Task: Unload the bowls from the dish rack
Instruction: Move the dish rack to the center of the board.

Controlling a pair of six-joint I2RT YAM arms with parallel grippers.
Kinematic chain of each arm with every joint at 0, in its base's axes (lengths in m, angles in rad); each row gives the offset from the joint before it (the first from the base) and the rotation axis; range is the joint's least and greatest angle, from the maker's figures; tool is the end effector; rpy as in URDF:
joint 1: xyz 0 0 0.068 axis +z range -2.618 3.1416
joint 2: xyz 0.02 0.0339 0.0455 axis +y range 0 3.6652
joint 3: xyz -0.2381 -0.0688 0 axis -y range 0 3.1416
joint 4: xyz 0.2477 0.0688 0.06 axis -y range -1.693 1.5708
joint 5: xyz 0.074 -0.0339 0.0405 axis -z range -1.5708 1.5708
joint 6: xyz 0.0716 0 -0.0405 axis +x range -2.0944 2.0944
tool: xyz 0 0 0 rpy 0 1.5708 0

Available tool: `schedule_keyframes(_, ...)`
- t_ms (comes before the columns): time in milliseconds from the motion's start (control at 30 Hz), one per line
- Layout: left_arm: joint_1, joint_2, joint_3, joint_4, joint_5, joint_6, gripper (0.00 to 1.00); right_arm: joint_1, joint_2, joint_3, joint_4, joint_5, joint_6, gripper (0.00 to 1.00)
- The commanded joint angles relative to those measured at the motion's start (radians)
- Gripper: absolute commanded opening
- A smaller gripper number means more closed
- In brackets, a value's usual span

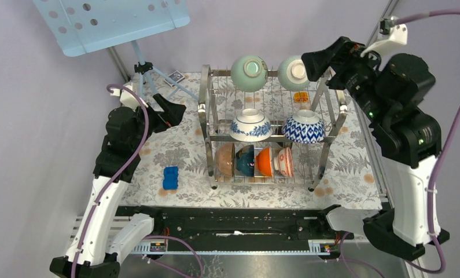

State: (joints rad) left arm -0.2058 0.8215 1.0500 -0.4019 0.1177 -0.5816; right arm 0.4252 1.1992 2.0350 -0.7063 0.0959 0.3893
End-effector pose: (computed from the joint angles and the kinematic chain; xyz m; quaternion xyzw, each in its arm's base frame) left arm 0.2219 -0.0549 0.3773 -0.1056 0.7580 -0.2879 0.5757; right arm 0.1843 0.0759 0.5781 0.0242 0.6597 0.2682 0.7017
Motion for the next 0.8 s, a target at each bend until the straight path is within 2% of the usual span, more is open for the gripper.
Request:
schedule_keyframes(0, -0.009, 0.017, 0.024, 0.016, 0.001, -0.01, 0.99, 0.057, 0.051, 0.086, -0.131, 0.123, -0.02, 1.0)
schedule_keyframes(133, -0.009, 0.017, 0.002, -0.001, -0.028, -0.022, 0.99, 0.07, -0.031, -0.045, -0.104, 0.145, -0.012, 1.0)
schedule_keyframes(300, -0.009, 0.002, -0.024, -0.001, -0.03, -0.034, 0.99, 0.069, -0.271, -0.31, 0.035, 0.195, 0.028, 1.0)
schedule_keyframes(433, -0.009, -0.003, -0.002, -0.001, -0.022, -0.05, 0.99, 0.069, -0.309, -0.307, -0.081, 0.376, 0.049, 1.0)
schedule_keyframes(633, -0.009, 0.028, 0.139, 0.003, -0.009, -0.064, 0.99, 0.069, -0.343, -0.334, -0.155, 0.492, 0.056, 1.0)
schedule_keyframes(767, -0.019, 0.079, 0.256, -0.002, 0.084, -0.061, 0.99, 0.07, -0.333, -0.324, -0.191, 0.522, 0.044, 0.97)
